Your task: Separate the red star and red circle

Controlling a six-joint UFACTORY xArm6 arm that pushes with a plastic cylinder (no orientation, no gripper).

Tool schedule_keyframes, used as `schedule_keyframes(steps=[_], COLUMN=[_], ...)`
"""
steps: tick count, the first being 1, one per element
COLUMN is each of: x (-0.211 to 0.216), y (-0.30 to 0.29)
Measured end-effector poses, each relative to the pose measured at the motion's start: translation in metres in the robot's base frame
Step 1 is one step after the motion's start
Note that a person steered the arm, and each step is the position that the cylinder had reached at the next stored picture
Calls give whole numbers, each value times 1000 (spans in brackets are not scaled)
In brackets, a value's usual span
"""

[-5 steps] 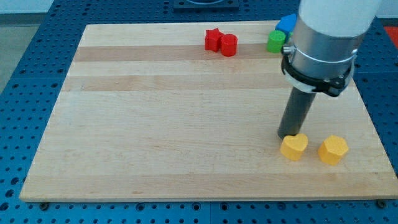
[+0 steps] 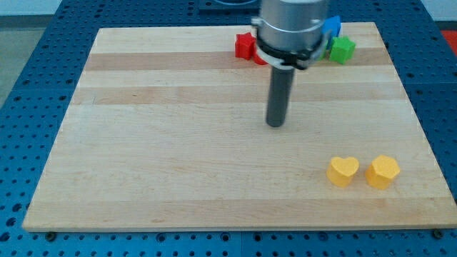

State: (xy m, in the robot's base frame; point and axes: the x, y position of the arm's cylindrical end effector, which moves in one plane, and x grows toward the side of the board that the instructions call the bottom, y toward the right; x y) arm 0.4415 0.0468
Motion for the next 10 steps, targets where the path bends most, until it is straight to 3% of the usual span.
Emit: schedule_keyframes(steps=[4, 7, 10], x=[-121, -224, -236], y=[-117, -117, -29])
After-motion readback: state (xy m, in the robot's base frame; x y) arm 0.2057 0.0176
